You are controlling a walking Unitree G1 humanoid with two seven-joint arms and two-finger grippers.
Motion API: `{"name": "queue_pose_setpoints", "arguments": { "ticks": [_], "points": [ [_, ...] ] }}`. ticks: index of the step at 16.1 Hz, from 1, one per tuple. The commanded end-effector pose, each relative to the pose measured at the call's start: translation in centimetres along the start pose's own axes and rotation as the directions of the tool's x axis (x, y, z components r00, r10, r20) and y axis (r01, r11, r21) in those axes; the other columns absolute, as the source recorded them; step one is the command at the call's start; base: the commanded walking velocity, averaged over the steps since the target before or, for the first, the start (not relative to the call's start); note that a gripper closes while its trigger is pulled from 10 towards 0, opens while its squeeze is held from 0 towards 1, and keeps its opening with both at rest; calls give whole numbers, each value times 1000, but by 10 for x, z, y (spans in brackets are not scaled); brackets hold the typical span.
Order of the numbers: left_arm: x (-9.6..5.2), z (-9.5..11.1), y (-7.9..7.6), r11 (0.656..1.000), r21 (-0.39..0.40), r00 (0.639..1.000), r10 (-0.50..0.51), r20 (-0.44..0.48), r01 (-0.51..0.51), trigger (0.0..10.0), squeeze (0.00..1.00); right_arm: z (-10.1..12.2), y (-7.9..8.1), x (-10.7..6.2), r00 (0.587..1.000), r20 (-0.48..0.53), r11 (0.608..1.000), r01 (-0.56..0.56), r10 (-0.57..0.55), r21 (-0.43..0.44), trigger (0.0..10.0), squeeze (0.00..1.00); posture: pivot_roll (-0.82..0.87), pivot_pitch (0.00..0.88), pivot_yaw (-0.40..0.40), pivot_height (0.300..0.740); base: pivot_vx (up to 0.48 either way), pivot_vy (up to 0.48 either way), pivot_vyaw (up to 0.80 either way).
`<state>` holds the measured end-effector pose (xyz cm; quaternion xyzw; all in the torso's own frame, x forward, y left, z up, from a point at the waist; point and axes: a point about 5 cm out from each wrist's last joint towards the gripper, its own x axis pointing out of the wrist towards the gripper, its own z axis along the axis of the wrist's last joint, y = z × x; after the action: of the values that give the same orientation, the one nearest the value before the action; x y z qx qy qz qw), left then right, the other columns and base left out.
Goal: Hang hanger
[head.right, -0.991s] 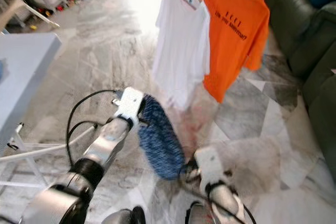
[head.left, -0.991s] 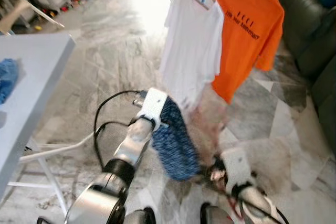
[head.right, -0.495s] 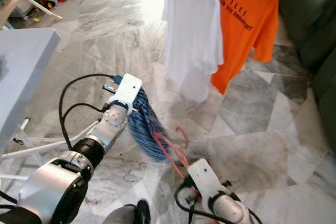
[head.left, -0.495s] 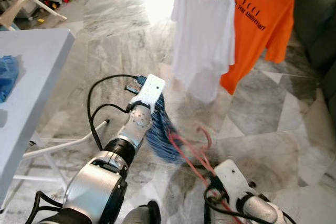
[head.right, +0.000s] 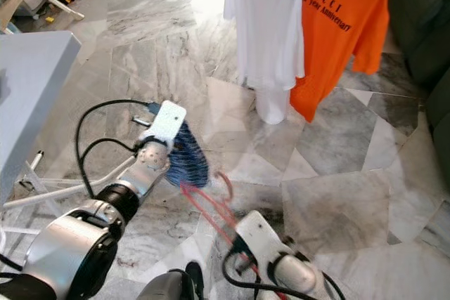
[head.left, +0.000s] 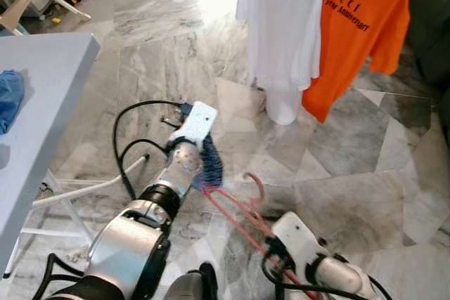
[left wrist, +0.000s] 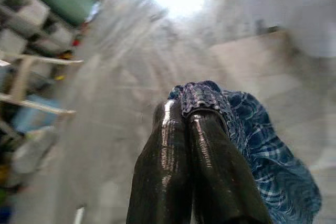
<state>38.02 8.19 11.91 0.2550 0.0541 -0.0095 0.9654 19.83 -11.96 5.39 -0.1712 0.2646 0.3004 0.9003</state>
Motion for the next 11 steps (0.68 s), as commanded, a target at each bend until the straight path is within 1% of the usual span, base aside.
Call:
{"name": "queue_pose_setpoints", "arguments": {
  "ticks": [1, 2, 3, 5, 6, 7, 9, 10, 11],
  "points": [
    [0, 2, -4, 997, -52, 998, -58, -7, 57, 10000, 0, 10, 5, 0, 997, 75, 1000, -31, 30, 5, 10000, 0, -203, 271, 151, 740, 0, 0, 0],
    [0, 4, -5, 996, -57, 998, -66, -4, 66, 10000, 0, 14, 4, 1, 994, 103, 999, -33, 30, 25, 10000, 0, -203, 271, 151, 740, 0, 0, 0],
    [1, 5, -4, 997, -54, 999, -52, 0, 51, 10000, 0, 19, 3, 2, 992, 127, 999, -28, 25, 23, 10000, 0, -199, 272, 157, 740, 0, 0, 0],
    [1, 5, -3, 996, -64, 998, -59, -8, 58, 10000, 0, 21, 0, 4, 990, 138, 1000, -14, 12, 11, 10000, 0, -198, 271, 161, 740, 0, 0, 0],
    [2, 7, -1, 997, -57, 998, -58, 6, 58, 10000, 0, 21, -3, 5, 990, 140, 1000, 16, -17, 14, 10000, 0, -196, 272, 166, 740, 0, 0, 0],
    [3, 9, 2, 997, -53, 999, -47, 16, 48, 10000, 0, 20, -5, 4, 990, 141, 1000, 22, -23, 11, 10000, 0, -196, 272, 166, 740, 0, 0, 0],
    [5, 9, 8, 998, -44, 999, -35, 21, 36, 10000, 0, 18, -4, 0, 990, 142, 1000, 6, -8, 13, 10000, 0, -196, 270, 173, 740, 0, 0, 0],
    [6, 8, 11, 999, -30, 999, -23, 23, 24, 10000, 0, 16, -2, -3, 990, 138, 1000, -21, 20, 10, 10000, 0, -197, 270, 173, 740, 0, 0, 0],
    [6, 8, 14, 1000, -14, 999, -16, 30, 17, 10000, 0, 10, -4, -8, 993, 114, 1000, -28, 29, -14, 10000, 0, -200, 272, 178, 740, 0, 0, 0]
  ]
}}
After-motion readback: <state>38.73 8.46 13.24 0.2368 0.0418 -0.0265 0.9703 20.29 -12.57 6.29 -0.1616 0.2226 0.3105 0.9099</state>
